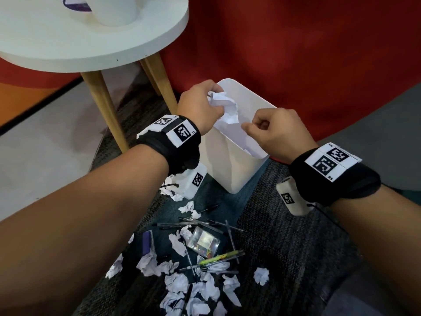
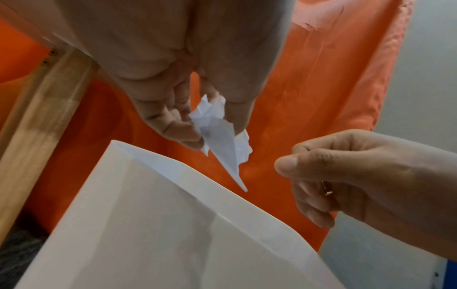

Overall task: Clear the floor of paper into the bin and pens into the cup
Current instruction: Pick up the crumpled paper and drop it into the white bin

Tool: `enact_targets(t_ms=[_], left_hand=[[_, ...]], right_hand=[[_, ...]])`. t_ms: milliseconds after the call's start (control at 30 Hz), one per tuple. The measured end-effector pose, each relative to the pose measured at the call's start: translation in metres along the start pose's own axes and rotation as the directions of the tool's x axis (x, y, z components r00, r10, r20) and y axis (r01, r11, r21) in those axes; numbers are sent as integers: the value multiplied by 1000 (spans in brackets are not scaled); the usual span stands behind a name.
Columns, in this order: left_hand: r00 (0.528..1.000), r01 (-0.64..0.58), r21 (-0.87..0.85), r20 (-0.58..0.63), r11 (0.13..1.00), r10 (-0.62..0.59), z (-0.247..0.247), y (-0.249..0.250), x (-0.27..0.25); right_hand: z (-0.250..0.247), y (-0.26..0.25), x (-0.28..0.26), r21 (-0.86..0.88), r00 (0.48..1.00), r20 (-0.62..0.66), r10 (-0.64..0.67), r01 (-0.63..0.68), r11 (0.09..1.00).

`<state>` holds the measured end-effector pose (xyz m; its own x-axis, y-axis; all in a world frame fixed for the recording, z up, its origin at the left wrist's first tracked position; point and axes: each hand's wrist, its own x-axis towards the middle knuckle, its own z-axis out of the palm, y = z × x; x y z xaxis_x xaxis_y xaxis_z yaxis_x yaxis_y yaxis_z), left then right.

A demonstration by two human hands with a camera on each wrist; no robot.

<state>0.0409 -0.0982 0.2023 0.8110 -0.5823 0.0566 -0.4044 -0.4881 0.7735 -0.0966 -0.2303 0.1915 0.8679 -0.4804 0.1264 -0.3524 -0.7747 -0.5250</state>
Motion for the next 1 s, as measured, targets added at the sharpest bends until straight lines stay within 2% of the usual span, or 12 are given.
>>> enact_targets(t_ms=[200,300,400,467,533,633,700,767,833,933,1000], left_hand=[[995,12,-90,98,996,-3,11,-4,-1],[998,-42,-81,49,996,46,14,-6,-7],[998,-69,-84,3,994,70,14,-10,-19],[998,-56,-95,26,994,58,18,-19,-32],[996,-30,-99,80,995,38,25,-36,-49],[978,33,-6,204,999,-31,45,-69,-77],[953,81,39,290,996,-89,61,-88,-95],[902,107,101,410,989,-139,78,-102,-113],[801,63,214,571,975,-177,97,-114,-135],[588,-182,301,797,936,-142,129,-128,-175],[401,-346,277,907,896,-126,151,-138,-203]], right_hand=[[-6,-6,-4,83,997,-25,-80,81,993],[-9,-15,-10,128,990,2,-141,140,982],[-4,-28,-22,140,959,95,-266,252,958],[8,-38,-36,81,896,217,-386,378,922],[28,-44,-55,-15,797,420,-435,485,874],[68,-38,-85,-79,598,704,-384,603,794],[97,-22,-104,-95,458,848,-268,627,773],[123,1,-121,-151,336,938,-84,615,774],[146,24,-135,-191,251,967,43,603,774],[163,51,-153,-228,194,971,140,566,792],[169,66,-166,-248,161,968,190,538,806]])
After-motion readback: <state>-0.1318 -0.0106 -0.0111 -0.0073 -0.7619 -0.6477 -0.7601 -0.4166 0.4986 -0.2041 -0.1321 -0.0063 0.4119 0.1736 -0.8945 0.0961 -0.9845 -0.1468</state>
